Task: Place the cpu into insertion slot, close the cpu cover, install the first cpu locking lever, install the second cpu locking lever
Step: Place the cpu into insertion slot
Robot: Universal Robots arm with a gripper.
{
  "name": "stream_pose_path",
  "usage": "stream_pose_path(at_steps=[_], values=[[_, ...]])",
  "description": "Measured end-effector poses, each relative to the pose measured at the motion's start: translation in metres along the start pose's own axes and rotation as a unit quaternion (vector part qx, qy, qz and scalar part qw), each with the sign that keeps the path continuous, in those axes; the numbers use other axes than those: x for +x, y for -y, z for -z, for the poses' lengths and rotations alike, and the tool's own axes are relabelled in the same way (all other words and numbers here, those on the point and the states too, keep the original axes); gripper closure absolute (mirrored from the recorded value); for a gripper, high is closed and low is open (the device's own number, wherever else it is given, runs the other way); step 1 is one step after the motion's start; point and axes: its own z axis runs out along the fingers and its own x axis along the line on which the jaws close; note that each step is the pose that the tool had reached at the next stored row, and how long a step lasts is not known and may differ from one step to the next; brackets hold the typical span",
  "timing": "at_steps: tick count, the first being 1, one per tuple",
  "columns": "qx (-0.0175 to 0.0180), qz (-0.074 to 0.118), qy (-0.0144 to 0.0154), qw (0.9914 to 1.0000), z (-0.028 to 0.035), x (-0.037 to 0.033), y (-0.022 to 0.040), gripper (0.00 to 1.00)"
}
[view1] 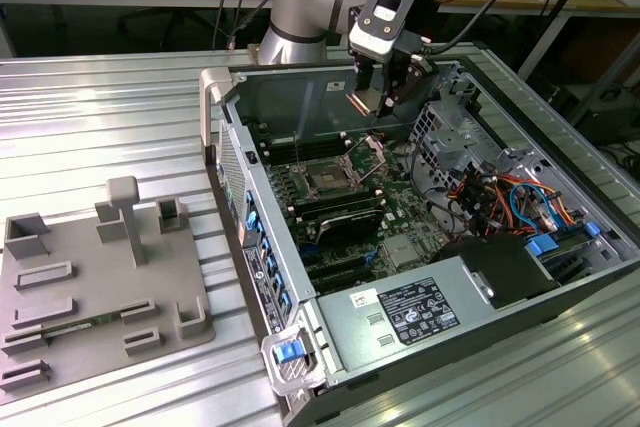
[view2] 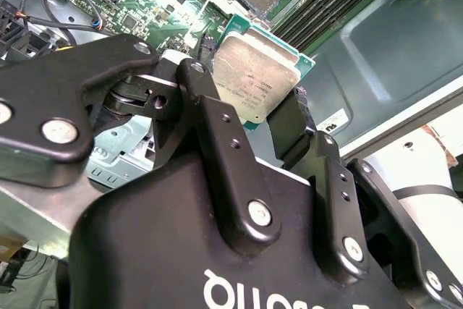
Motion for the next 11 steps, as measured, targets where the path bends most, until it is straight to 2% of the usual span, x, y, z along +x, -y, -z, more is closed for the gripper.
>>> stream_pose_path(at_steps=[7, 11], values=[[-0.0001, -0.002, 0.0001, 1.0, 0.0, 0.0, 0.0, 0.45], [-0.0003, -0.012, 0.001, 0.99993, -0.0003, 0.0, 0.0, 0.45]])
